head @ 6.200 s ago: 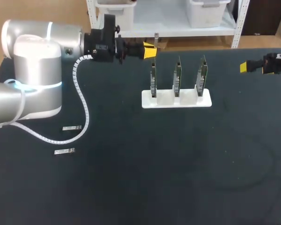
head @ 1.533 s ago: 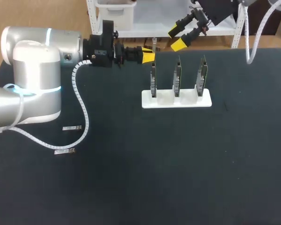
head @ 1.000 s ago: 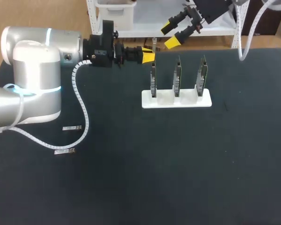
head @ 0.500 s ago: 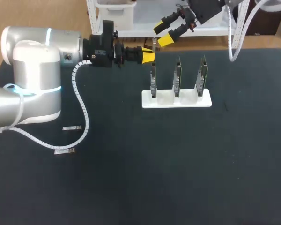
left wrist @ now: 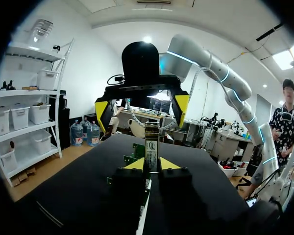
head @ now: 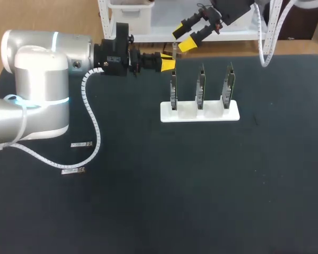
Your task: Pick up the optical module with the left hand, and insert it into the network port with the right hand.
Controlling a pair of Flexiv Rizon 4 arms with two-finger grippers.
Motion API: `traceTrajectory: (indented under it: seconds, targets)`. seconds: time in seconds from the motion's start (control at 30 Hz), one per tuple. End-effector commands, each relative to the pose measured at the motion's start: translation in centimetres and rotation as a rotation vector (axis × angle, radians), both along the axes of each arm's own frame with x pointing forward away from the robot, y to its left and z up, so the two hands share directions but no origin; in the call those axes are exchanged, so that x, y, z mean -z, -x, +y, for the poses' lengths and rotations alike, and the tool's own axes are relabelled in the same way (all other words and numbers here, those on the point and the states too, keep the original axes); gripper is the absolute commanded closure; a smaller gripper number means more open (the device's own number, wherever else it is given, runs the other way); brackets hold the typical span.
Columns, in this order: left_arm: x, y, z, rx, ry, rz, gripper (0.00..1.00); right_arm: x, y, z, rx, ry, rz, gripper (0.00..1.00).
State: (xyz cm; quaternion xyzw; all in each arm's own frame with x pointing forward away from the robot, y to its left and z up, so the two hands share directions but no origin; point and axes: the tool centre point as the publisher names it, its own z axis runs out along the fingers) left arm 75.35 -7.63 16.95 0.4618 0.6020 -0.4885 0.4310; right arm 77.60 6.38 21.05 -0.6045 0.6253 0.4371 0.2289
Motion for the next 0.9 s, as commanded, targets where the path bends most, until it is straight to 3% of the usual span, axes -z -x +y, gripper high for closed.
traceTrajectory:
  seconds: [0.03, 0.9]
  targets:
    - [0.0, 0.1, 0.0, -0.002, 0.001, -0.001, 1.00, 0.0, 0.5, 0.0, 0.013, 0.006, 0.004, 0.00]
    - [0.0, 0.1, 0.0, -0.002, 0.001, -0.001, 1.00, 0.9, 0.3, 2.1, 0.055, 0.038, 0.015, 0.00]
